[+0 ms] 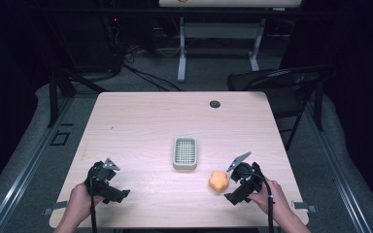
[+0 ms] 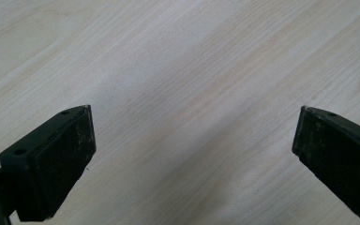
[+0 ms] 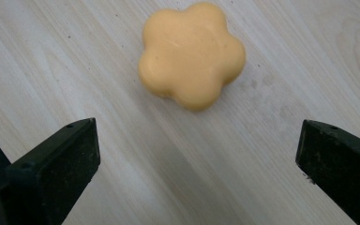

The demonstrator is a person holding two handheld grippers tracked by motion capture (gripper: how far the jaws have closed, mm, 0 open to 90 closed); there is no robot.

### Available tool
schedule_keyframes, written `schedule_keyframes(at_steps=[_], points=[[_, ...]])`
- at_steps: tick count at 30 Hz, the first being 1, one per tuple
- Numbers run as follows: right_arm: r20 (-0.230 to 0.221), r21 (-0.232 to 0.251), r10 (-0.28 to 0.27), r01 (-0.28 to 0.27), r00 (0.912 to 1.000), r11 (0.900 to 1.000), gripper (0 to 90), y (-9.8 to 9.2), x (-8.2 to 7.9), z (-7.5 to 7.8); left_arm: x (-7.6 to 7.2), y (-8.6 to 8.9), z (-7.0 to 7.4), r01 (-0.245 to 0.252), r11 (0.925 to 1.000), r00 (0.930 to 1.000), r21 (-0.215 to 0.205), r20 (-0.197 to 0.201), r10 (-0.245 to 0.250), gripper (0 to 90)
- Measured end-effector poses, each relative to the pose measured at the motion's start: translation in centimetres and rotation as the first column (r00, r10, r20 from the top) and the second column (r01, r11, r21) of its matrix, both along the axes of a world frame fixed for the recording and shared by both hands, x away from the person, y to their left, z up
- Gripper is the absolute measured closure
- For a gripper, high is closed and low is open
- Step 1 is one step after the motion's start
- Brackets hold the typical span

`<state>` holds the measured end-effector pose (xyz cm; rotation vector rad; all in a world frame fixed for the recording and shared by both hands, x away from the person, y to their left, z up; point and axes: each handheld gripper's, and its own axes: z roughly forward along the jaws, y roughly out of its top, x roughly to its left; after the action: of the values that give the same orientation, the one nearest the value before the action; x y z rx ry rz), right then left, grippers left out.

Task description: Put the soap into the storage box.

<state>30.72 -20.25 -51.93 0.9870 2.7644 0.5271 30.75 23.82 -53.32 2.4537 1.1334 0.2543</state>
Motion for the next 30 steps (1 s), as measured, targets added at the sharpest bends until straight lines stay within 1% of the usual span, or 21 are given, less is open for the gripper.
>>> schedule_keyframes(at_steps=[1, 4, 5, 6, 7, 10, 11, 12, 13, 14, 15, 16, 18, 20, 21, 25, 30], points=[[-0.001, -0.007, 0.009, -0.009, 1.0000, 1.000, 0.0, 0.5, 0.1, 0.0, 0.0, 0.0, 0.0, -0.001, 1.0000, 1.0000, 0.001, -0.001, 0.001, 0.0], [0.003, -0.009, 0.012, -0.012, 0.9999, 1.000, 0.0, 0.8, 0.2, -0.1, 0.0, 0.0, 0.0, 0.000, 1.0000, 1.0000, 0.001, -0.002, 0.000, 0.0], [0.004, -0.021, 0.019, -0.019, 0.9998, 1.000, 0.0, 1.1, 0.4, -0.1, 0.1, -0.1, 0.0, 0.002, 1.0000, 1.0000, 0.002, -0.008, -0.002, 0.0], [0.003, -0.012, 0.016, -0.015, 0.9999, 1.000, 0.0, 1.1, 0.4, -0.2, 0.1, -0.1, 0.0, 0.002, 1.0000, 1.0000, 0.001, -0.007, -0.002, 0.0], [0.005, -0.024, 0.021, -0.021, 0.9998, 0.999, 0.0, 1.2, 0.5, -0.1, 0.1, -0.1, 0.0, 0.001, 1.0000, 1.0000, 0.001, -0.008, -0.001, 0.0], [0.002, -0.011, 0.020, -0.020, 0.9998, 1.000, 0.0, 1.5, 0.9, -0.2, 0.1, -0.1, 0.0, 0.002, 1.0000, 1.0000, 0.003, -0.009, -0.002, 0.0], [0.006, -0.013, 0.019, -0.019, 0.9998, 1.000, 0.0, 1.6, 1.0, -0.2, 0.1, -0.1, 0.0, 0.001, 1.0000, 1.0000, 0.003, -0.008, -0.001, 0.0], [0.007, -0.025, 0.023, -0.023, 0.9997, 0.999, 0.0, 1.7, 1.1, -0.1, 0.1, -0.1, 0.0, 0.001, 1.0000, 1.0000, 0.003, -0.008, -0.001, 0.0], [0.004, -0.014, 0.022, -0.022, 0.9997, 1.000, 0.0, 1.9, 1.2, -0.2, 0.0, -0.1, 0.0, 0.000, 1.0000, 1.0000, 0.002, -0.009, 0.000, 0.0], [0.004, -0.018, 0.026, -0.026, 0.9997, 0.999, 0.0, 2.0, 1.3, -0.3, 0.0, -0.1, -0.1, -0.002, 1.0000, 1.0000, 0.003, -0.005, 0.002, 0.0], [0.003, -0.035, 0.030, -0.030, 0.9995, 0.999, 0.0, 2.2, 1.4, -0.2, 0.0, -0.1, -0.1, -0.002, 1.0000, 1.0000, 0.003, -0.005, 0.002, 0.0], [0.001, -0.022, 0.028, -0.028, 0.9996, 0.999, 0.0, 2.3, 1.5, -0.3, 0.0, -0.1, -0.1, -0.003, 1.0000, 1.0000, 0.003, -0.005, 0.003, 0.0], [-0.005, -0.040, 0.033, -0.033, 0.9994, 0.999, 0.0, 2.6, 1.7, -0.3, 0.0, -0.1, -0.1, -0.002, 1.0000, 1.0000, 0.004, -0.005, 0.002, 0.0], [-0.008, -0.031, 0.030, -0.031, 0.9995, 0.999, 0.0, 2.9, 1.8, -0.5, 0.0, -0.1, -0.1, -0.001, 1.0000, 1.0000, 0.004, -0.005, 0.001, 0.0], [-0.011, -0.053, 0.040, -0.041, 0.9991, 0.998, 0.0, 2.9, 1.9, -0.4, 0.0, -0.1, -0.1, -0.001, 1.0000, 1.0000, 0.004, -0.006, 0.001, 0.0], [-0.014, -0.041, 0.037, -0.037, 0.9992, 0.998, 0.0, 3.2, 2.1, -0.6, 0.0, 0.0, -0.1, -0.002, 1.0000, 1.0000, 0.004, -0.005, 0.002, 0.0], [-0.019, -0.042, 0.027, -0.028, 0.9995, 0.999, 0.0, 3.4, 2.5, -0.9, 0.0, 0.0, -0.1, -0.002, 1.0000, 1.0000, 0.004, -0.006, 0.002, 0.0]])
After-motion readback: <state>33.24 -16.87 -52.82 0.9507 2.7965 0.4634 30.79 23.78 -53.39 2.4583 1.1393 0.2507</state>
